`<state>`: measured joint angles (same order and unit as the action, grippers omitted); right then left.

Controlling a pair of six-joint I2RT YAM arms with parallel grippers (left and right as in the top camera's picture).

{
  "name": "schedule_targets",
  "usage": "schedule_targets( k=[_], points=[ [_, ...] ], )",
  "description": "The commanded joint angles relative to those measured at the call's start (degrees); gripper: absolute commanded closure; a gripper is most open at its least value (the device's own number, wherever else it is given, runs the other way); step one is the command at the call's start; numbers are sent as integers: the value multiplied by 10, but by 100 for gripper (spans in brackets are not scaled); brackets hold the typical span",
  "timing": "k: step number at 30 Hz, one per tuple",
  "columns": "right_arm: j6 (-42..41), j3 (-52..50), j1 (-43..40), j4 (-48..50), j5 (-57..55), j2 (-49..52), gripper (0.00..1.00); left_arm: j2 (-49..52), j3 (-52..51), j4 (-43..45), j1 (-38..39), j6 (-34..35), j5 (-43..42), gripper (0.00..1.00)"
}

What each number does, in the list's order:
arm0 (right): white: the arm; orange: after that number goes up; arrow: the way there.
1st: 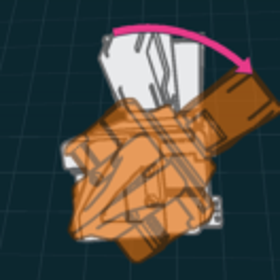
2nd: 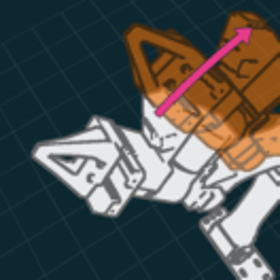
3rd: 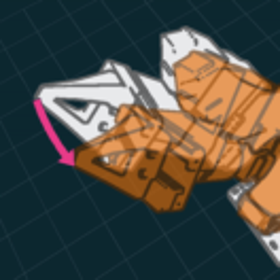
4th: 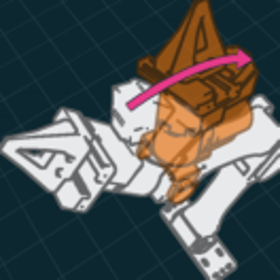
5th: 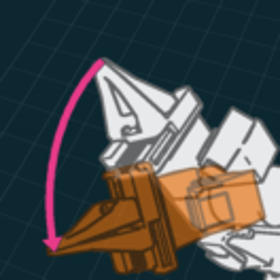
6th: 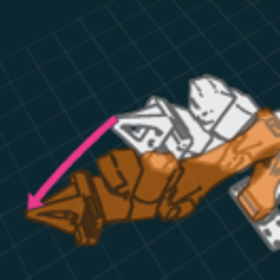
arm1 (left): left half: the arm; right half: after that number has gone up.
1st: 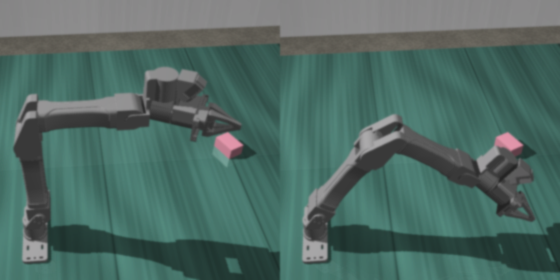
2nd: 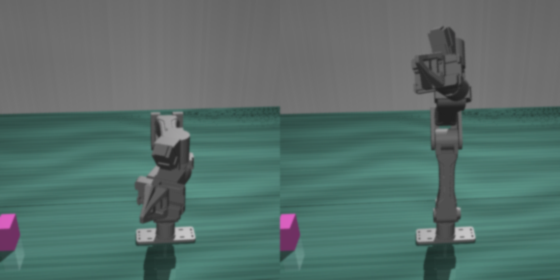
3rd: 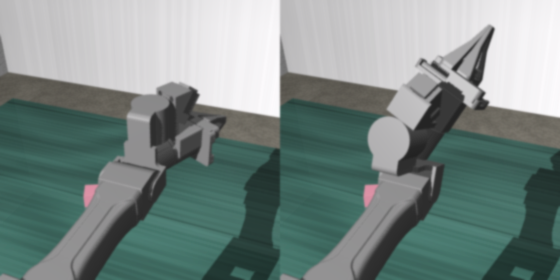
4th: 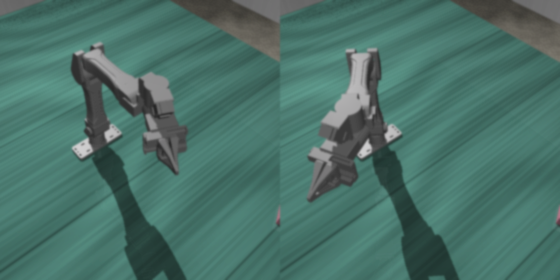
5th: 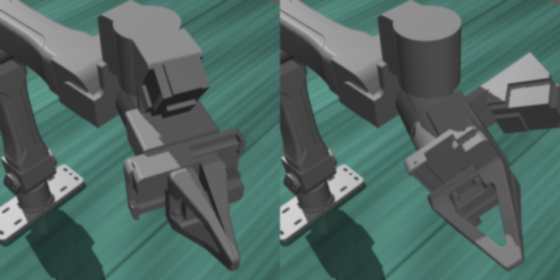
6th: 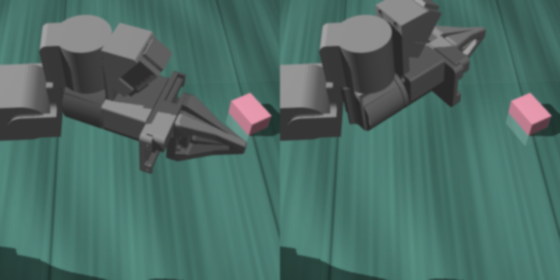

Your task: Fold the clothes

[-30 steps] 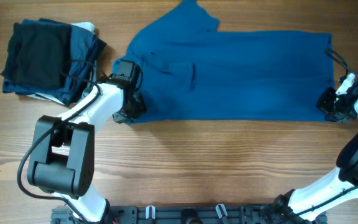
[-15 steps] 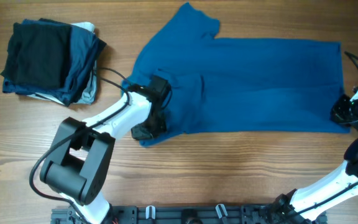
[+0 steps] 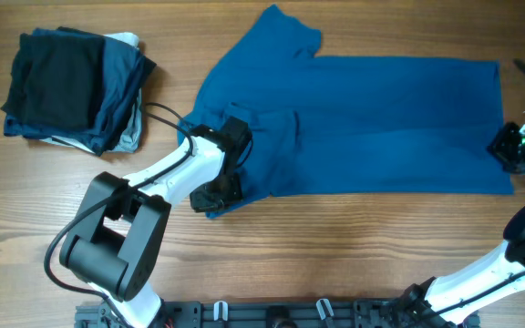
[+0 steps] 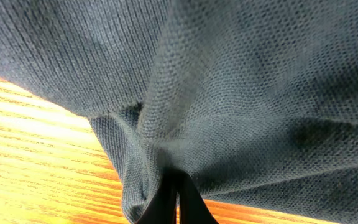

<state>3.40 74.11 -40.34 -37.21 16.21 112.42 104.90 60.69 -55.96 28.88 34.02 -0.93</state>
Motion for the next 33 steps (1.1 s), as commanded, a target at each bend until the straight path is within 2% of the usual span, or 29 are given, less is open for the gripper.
schedule_targets(
  k=[1,5,9,11,14,17,19,21,25,26,28,31,33],
  points=[
    [9,-69,-2,48,-8,-9,91,-9,32,-27,2,7,18,96],
    [-26,-85,-10,37,-121,-9,95,-53,109,-35,2,-27,30,96],
    [-40,-84,-36,13,-130,-9,96,-65,148,-35,2,-44,69,96],
    [-40,-76,-41,3,-130,-16,96,-65,160,-15,2,-79,69,96],
    [-34,-32,-41,-36,-73,-60,96,-65,168,27,2,-86,99,95],
    [-34,21,-41,-75,-12,-129,95,-65,193,70,2,-113,111,87],
    [-33,57,-32,-94,31,-181,95,-64,237,82,2,-125,113,86],
    [-32,61,4,-68,44,-216,95,-64,295,90,-8,-135,113,86],
    [1,61,73,-18,29,-177,95,-57,309,159,-46,-144,106,85],
    [15,61,88,7,28,-151,94,-47,309,193,-59,-163,82,87],
    [26,61,104,52,29,-91,92,-11,309,255,-71,-201,26,88],
    [34,61,113,86,29,-34,91,58,309,306,-70,-209,22,89],
    [42,60,120,107,29,-9,82,107,309,325,-71,-226,23,89]
  ],
)
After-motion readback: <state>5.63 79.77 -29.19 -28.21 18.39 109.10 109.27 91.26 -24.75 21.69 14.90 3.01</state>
